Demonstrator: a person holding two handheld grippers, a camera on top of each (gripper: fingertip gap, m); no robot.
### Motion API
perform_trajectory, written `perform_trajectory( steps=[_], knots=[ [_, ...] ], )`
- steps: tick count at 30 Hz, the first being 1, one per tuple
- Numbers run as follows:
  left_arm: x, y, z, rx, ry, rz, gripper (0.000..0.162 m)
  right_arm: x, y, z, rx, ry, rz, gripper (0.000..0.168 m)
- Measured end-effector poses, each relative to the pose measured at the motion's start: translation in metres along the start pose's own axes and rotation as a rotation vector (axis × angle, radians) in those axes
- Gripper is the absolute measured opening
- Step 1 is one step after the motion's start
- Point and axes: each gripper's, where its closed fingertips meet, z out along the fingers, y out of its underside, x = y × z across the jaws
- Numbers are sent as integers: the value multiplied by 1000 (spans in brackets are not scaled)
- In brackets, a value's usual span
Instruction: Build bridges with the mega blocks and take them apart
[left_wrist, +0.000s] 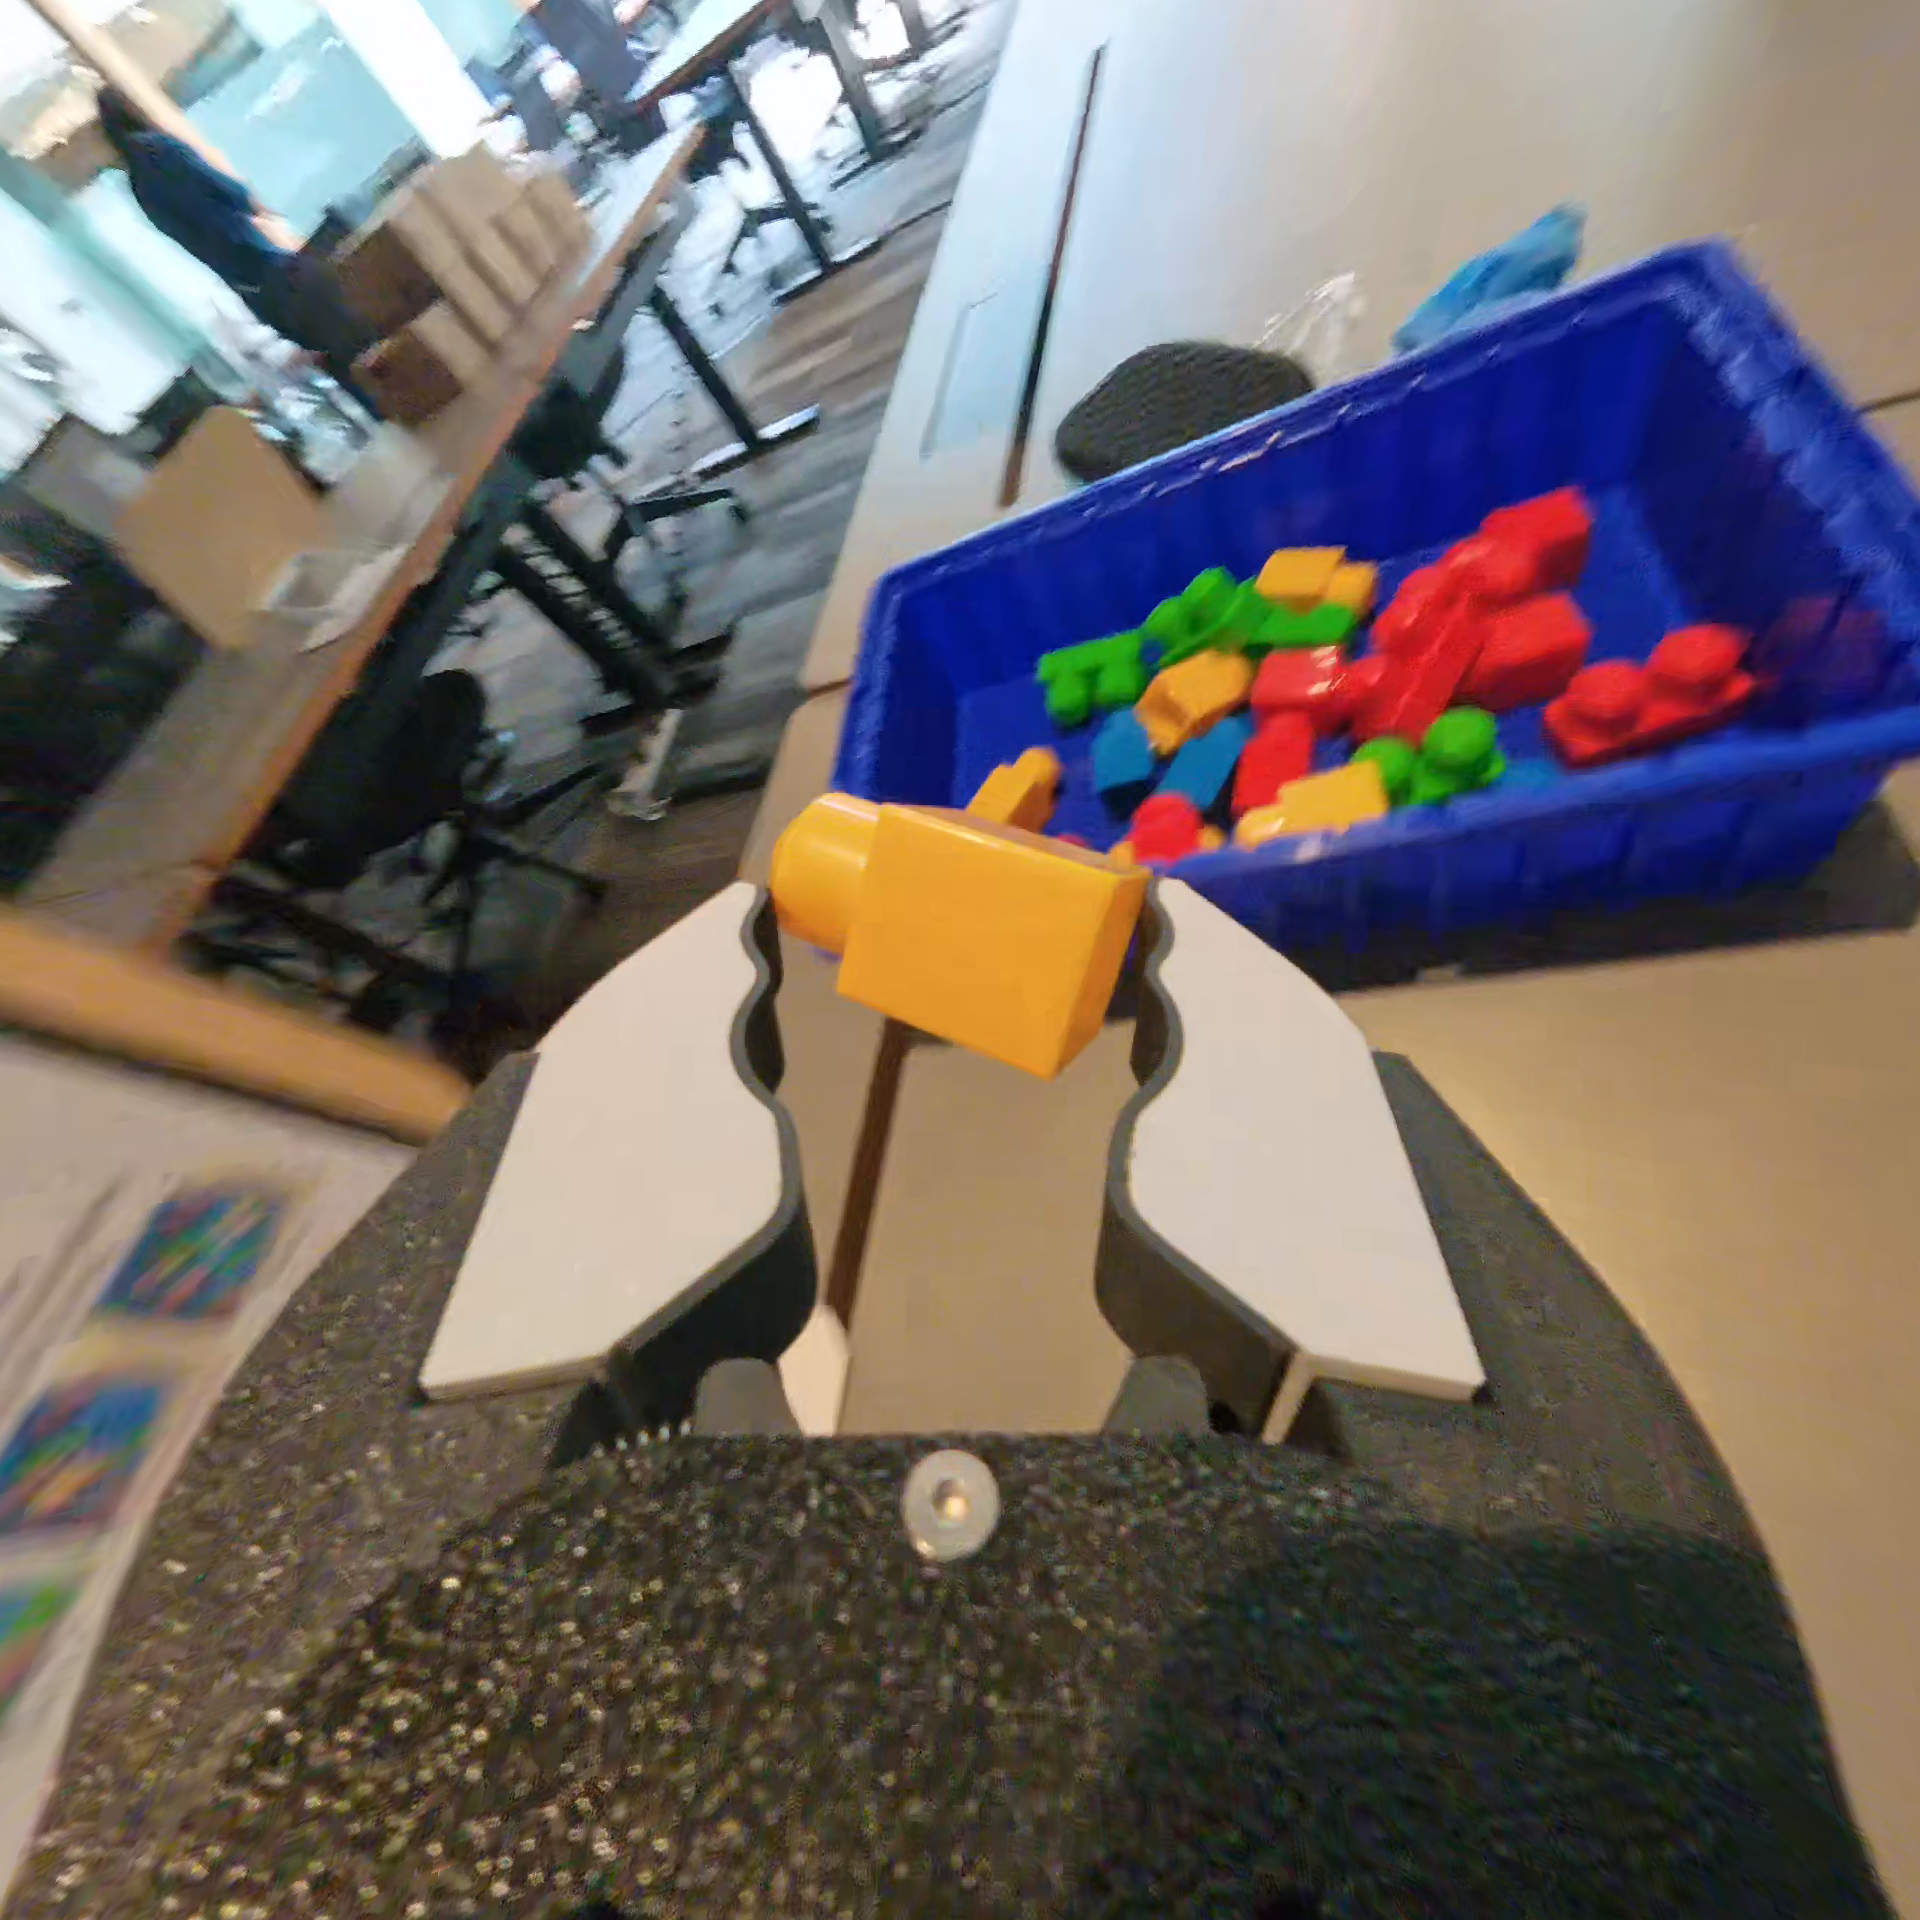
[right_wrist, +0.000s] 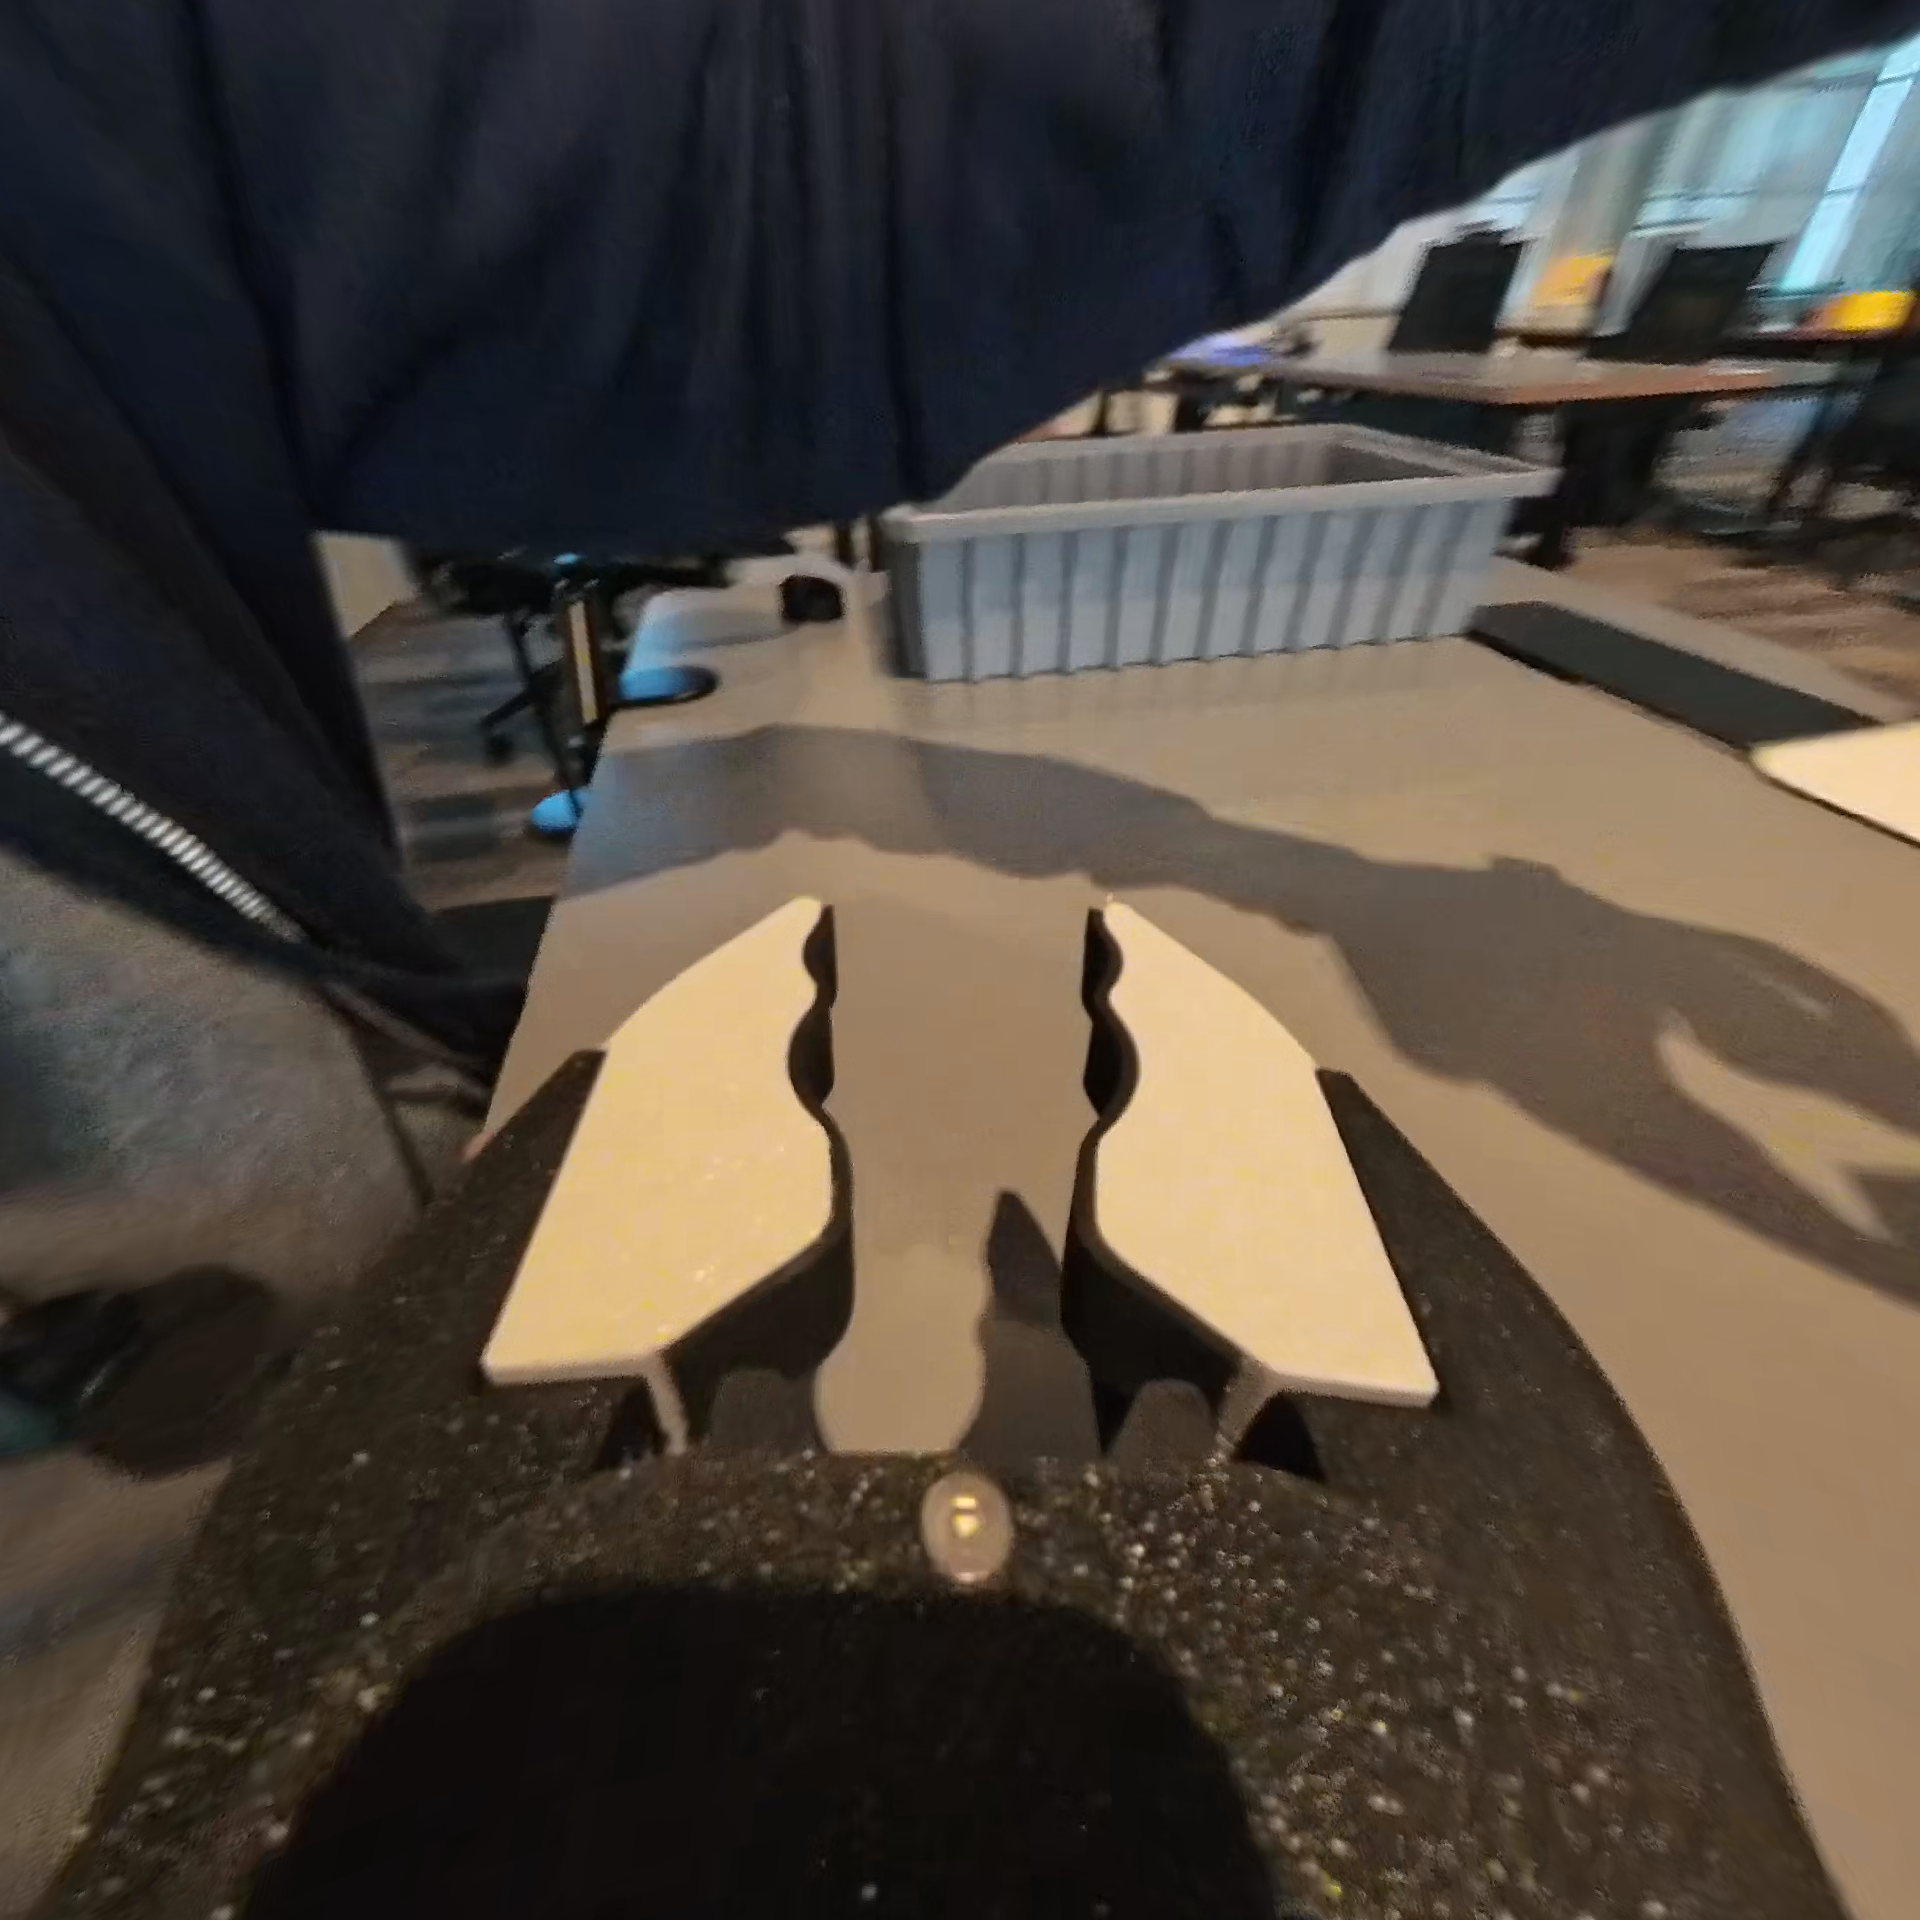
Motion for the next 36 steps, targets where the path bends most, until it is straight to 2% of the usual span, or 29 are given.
perform_trajectory(
  steps=[4, 5, 7, 8, 10, 12, 16, 21, 25, 27, 29, 33, 36],
  knots=[
    [46, -20, 106, -54, 134, -7, 65, 20, -7, -38, 83, 198, -30, 44],
    [56, -21, 126, -70, 158, -7, 65, 29, -2, -46, 95, 256, -15, 39],
    [76, -18, 159, -117, 210, -27, 65, 39, 0, -60, 113, 298, 66, 46],
    [83, -14, 172, -154, 221, -43, 65, 42, -2, -66, 144, 308, 90, 43],
    [93, -4, 191, -225, 218, -64, 68, 52, -4, -81, 191, 358, 137, 43],
    [96, 4, 202, -281, 187, -58, 79, 57, -5, -92, 228, 382, 171, 44],
    [98, 11, 206, -306, 112, -26, 92, 65, -4, -110, 254, 436, 181, 47],
    [85, 9, 186, -267, -38, -25, 90, 70, -6, -119, 283, 475, 179, 47],
    [65, 9, 139, -170, -195, -79, 79, 71, -4, -114, 243, 495, 134, 48],
    [60, 20, 108, -115, -253, -139, 71, 71, -3, -111, 225, 503, 121, 48],
    [61, 46, 78, -89, -298, -210, 66, 74, -4, -109, 224, 510, 125, 47],
    [66, 123, 20, -111, -447, -359, 63, 91, -2, -98, 178, 549, 179, 46],
    [68, 177, -23, -117, -586, -466, 55, 108, -13, -74, 118, 553, 196, 44]
  ],
)
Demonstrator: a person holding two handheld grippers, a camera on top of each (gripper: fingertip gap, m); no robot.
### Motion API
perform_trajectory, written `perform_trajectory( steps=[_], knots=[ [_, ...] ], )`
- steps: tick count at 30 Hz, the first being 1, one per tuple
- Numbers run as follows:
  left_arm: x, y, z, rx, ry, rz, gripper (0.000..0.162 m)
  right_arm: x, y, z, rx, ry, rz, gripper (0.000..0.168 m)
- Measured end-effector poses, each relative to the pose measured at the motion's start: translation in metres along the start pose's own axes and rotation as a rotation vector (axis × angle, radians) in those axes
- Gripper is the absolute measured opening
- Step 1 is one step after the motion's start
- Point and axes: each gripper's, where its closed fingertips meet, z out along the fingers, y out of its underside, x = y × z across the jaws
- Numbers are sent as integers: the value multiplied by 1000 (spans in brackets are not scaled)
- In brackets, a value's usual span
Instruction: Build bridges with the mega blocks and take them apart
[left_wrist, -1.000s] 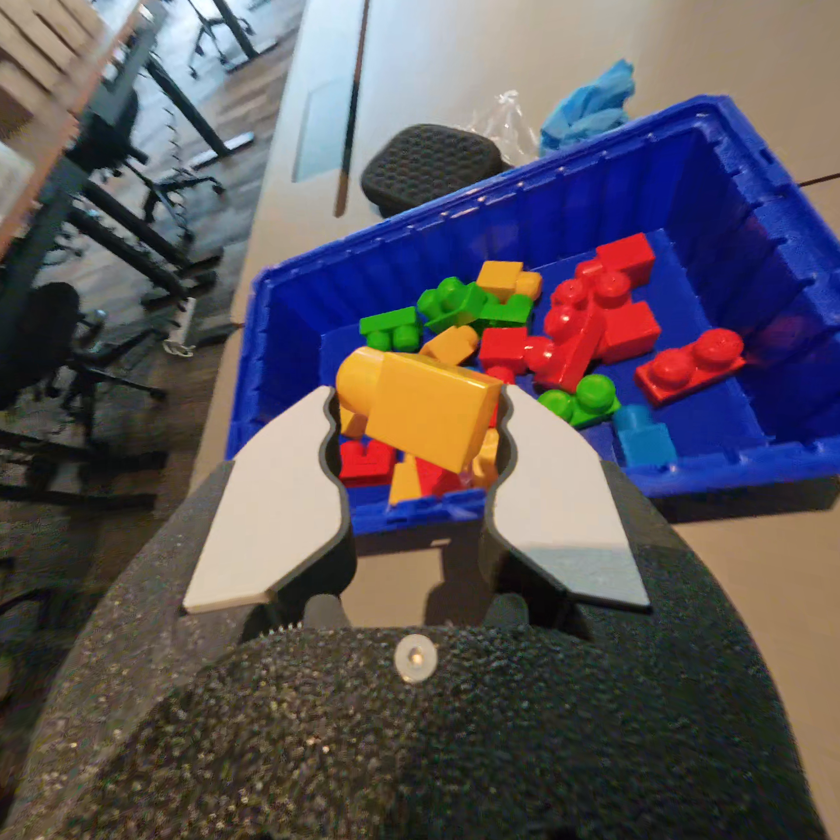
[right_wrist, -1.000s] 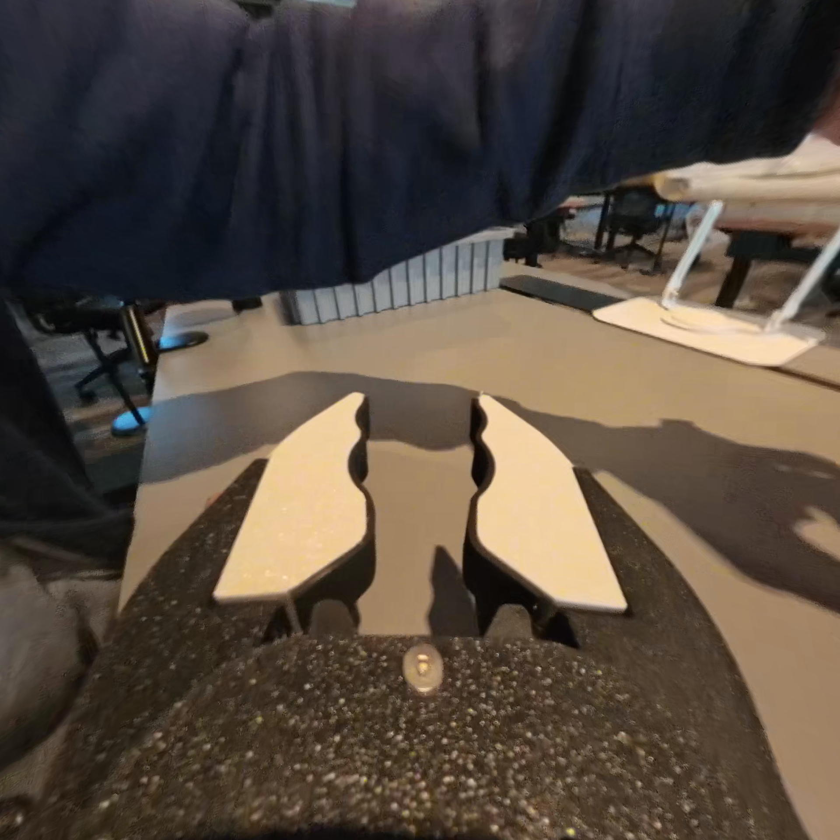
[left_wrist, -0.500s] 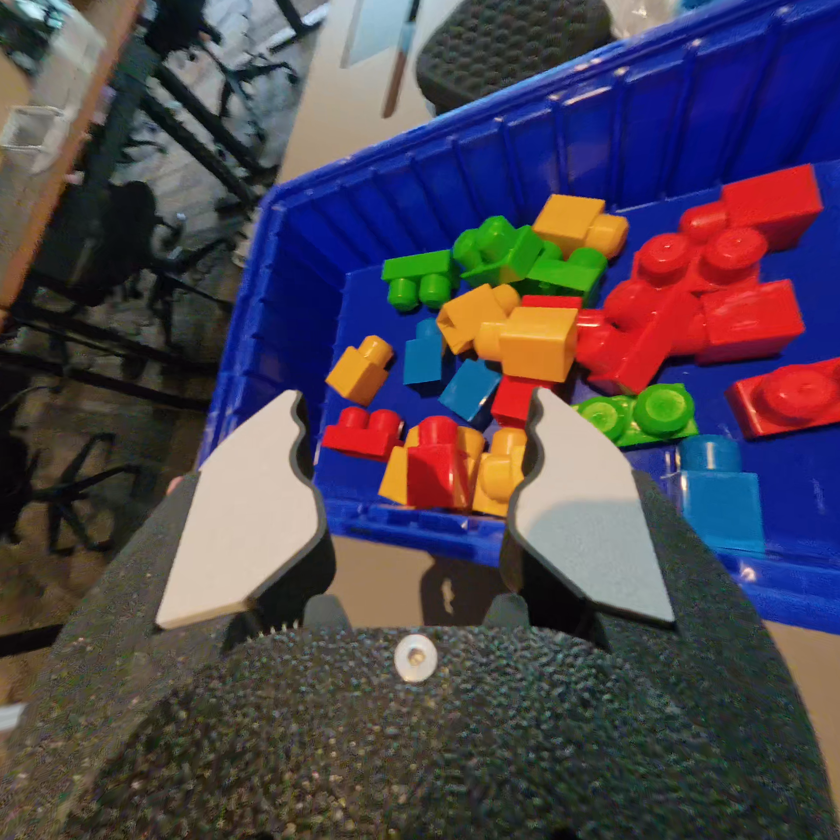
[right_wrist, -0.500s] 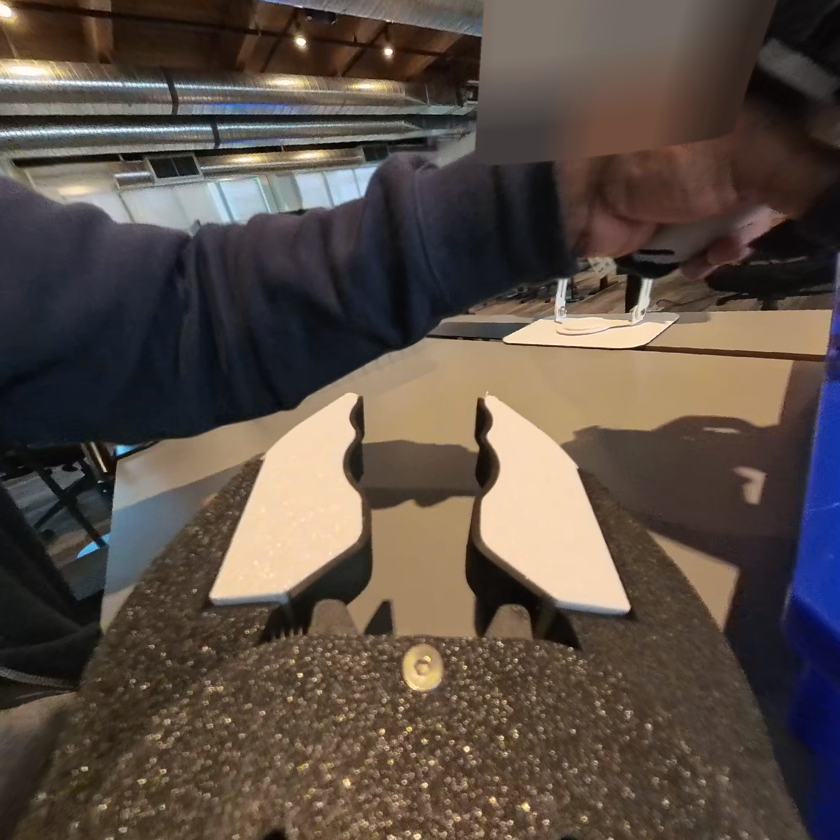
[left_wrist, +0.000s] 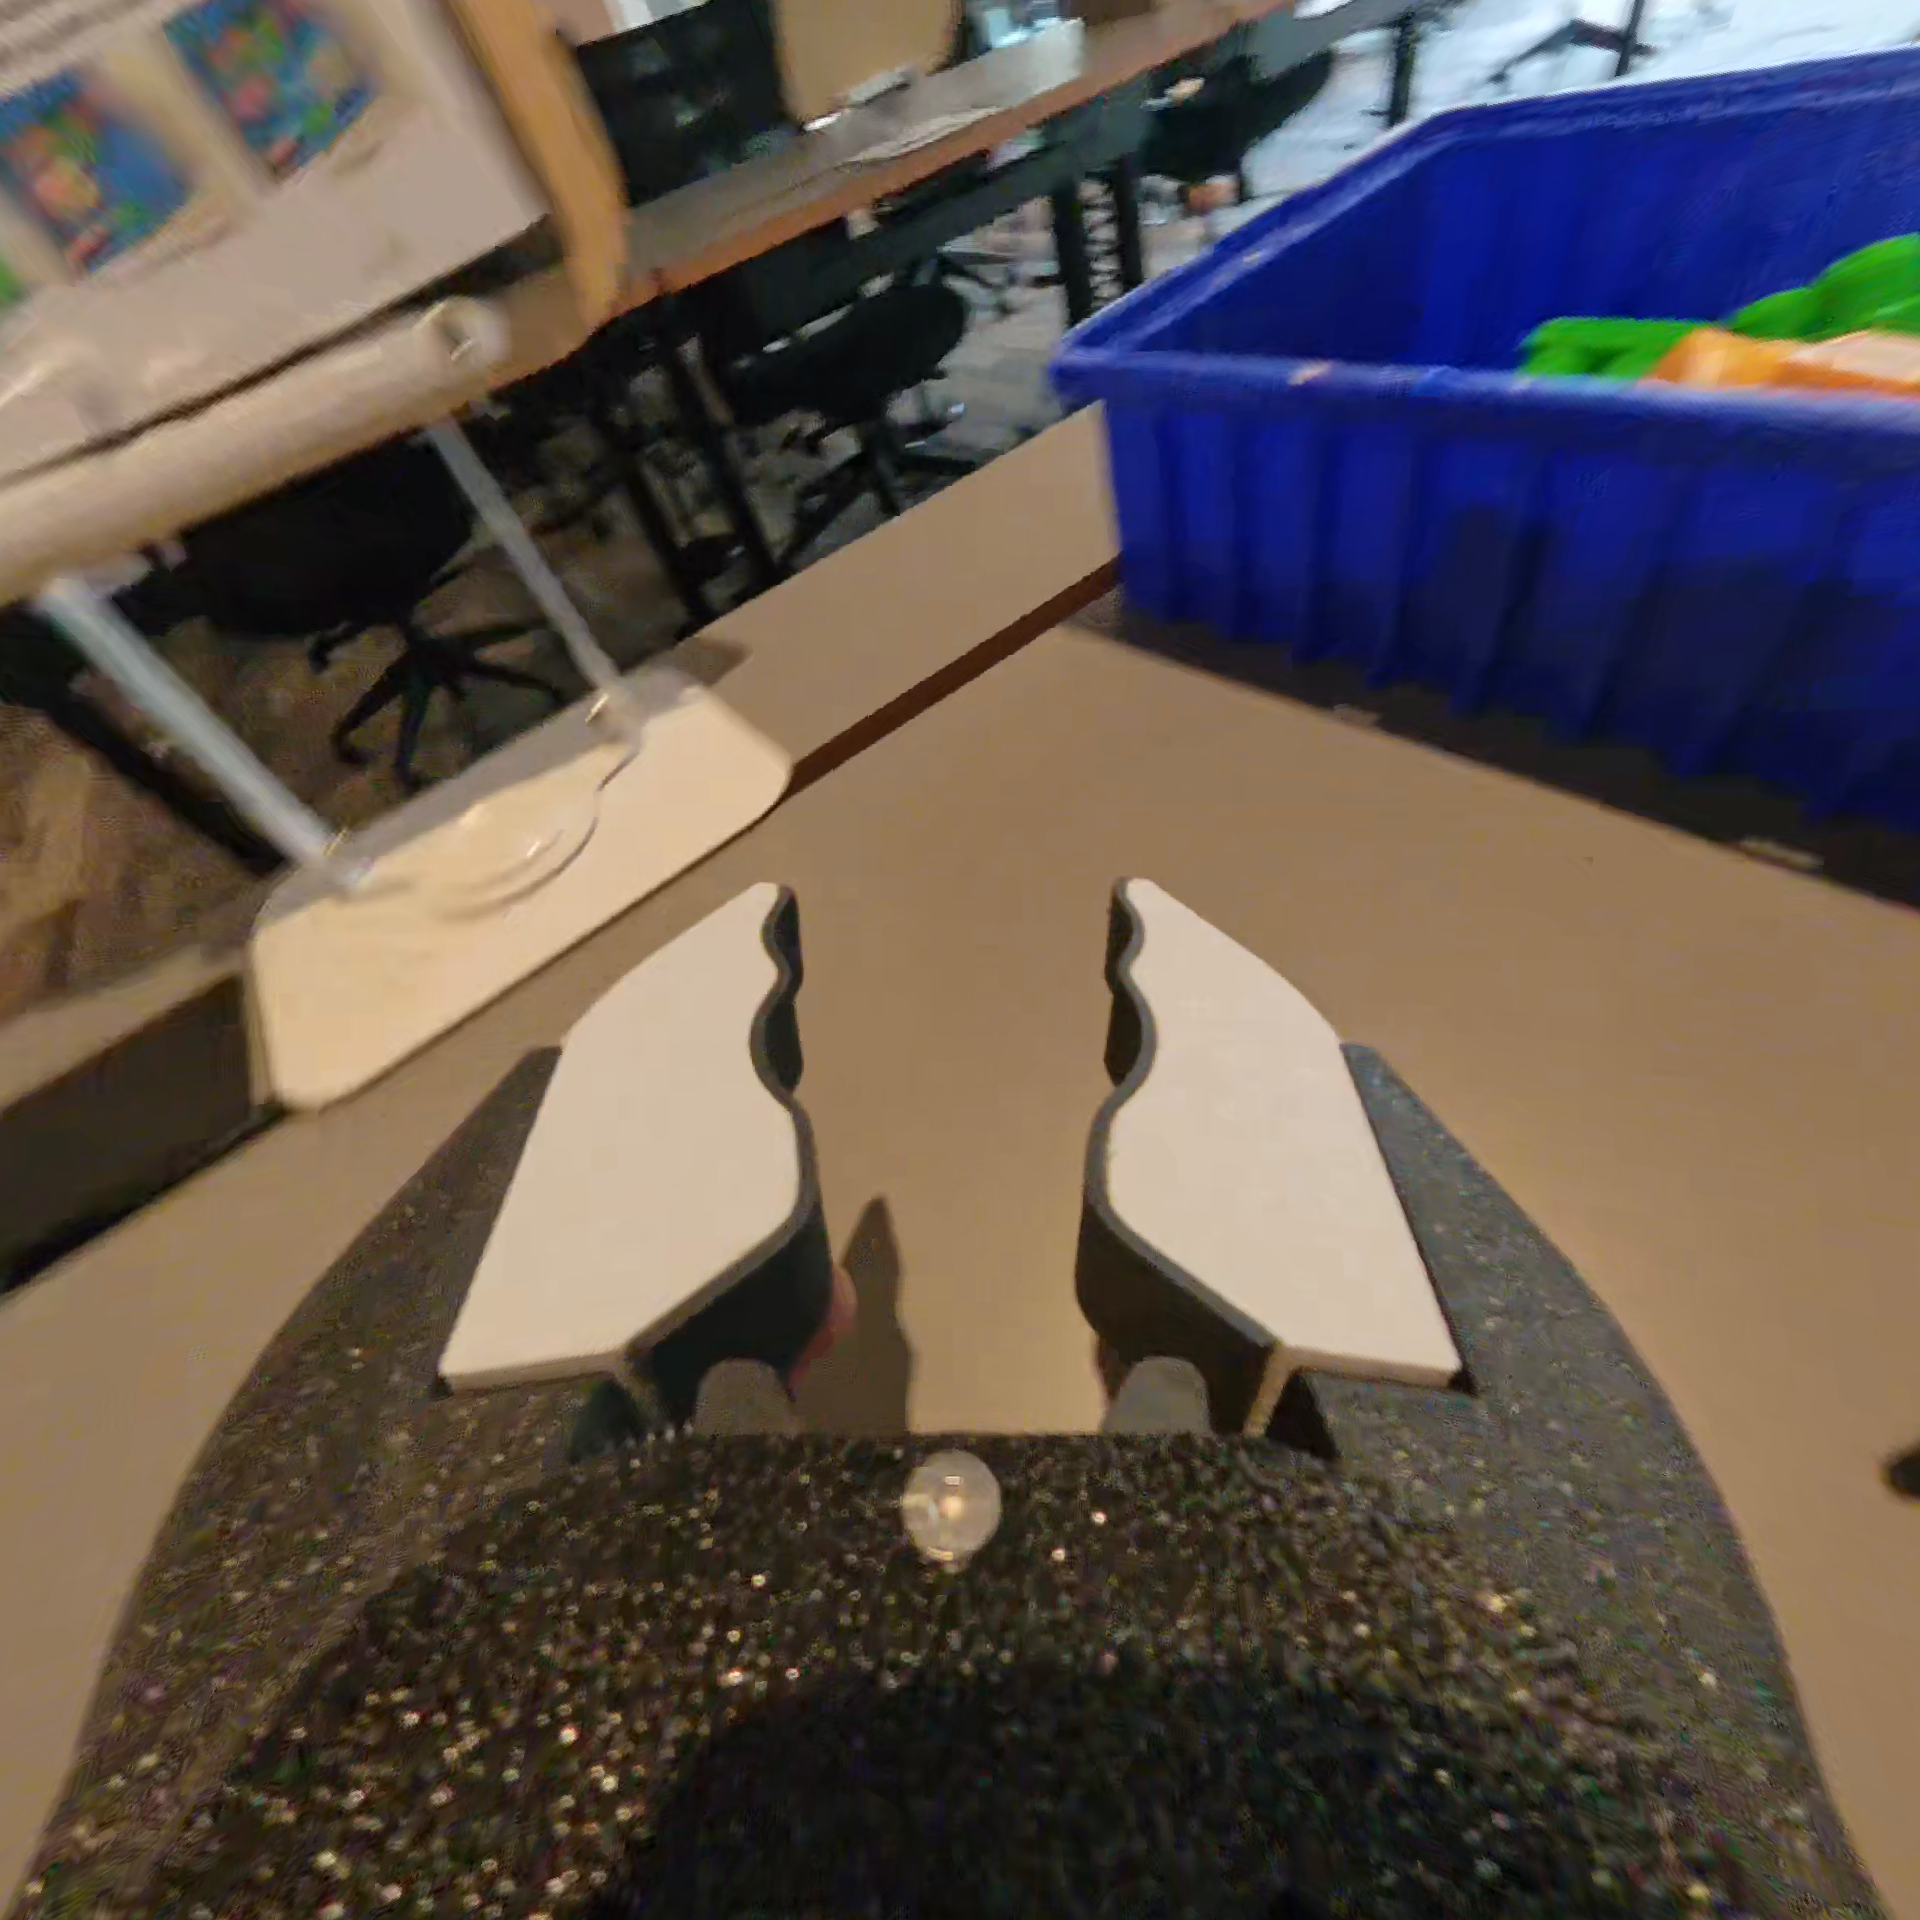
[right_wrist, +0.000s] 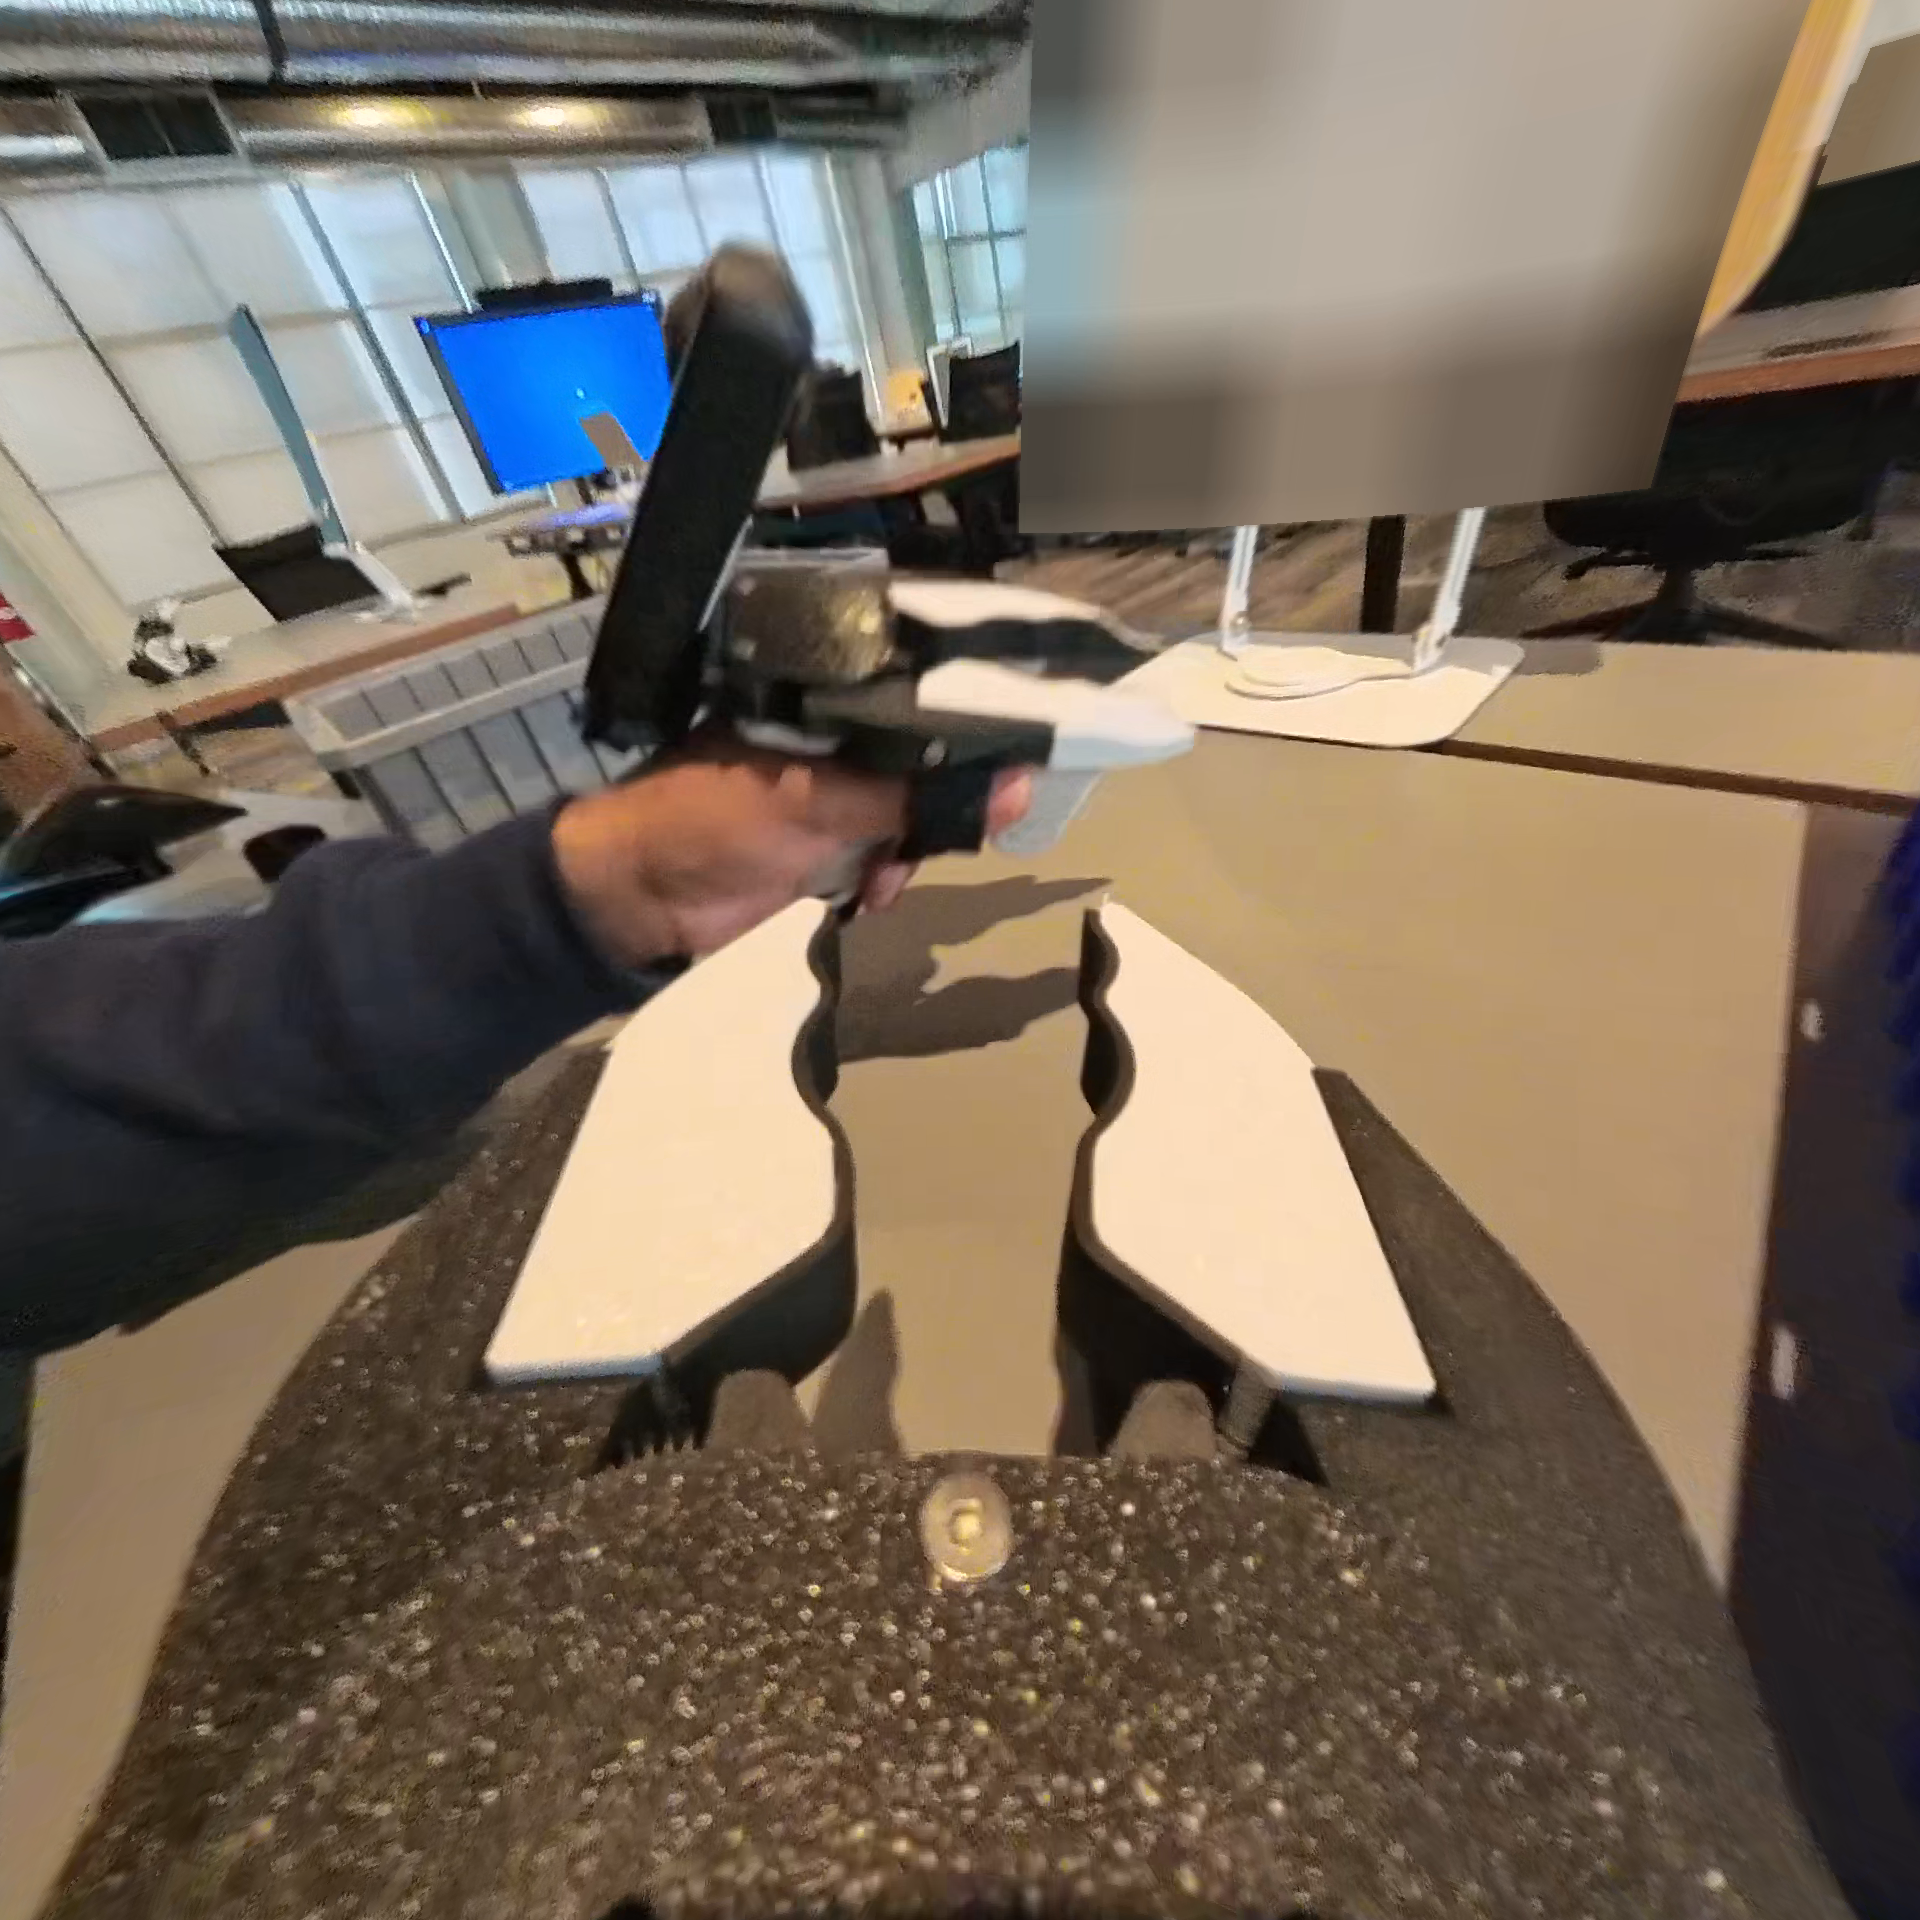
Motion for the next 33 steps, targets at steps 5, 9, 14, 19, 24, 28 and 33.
perform_trajectory(
  steps=[5, 9, 14, 19, 24, 28, 33],
  knots=[
    [-48, 54, -22, -68, -141, -88, 35, 1, -28, 76, -53, 35, -114, 41],
    [-76, 64, -30, -67, -216, -168, 12, 20, -32, 137, -8, 94, -100, 37],
    [-91, 74, -30, -115, -274, -228, 0, 44, -7, 174, 29, 179, -122, 11],
    [-95, 84, -23, -209, -347, -178, 0, 33, -2, 176, 54, 142, -196, 0],
    [-98, 89, -21, -243, -357, -194, 0, -18, -34, 148, 293, -24, -374, 0],
    [-98, 89, -21, -240, -344, -211, 0, -86, -54, 111, 495, -203, -602, 19],
    [-96, 87, -20, -241, -359, -158, 0, -185, -26, 91, 553, -405, -1010, 45]
  ],
)
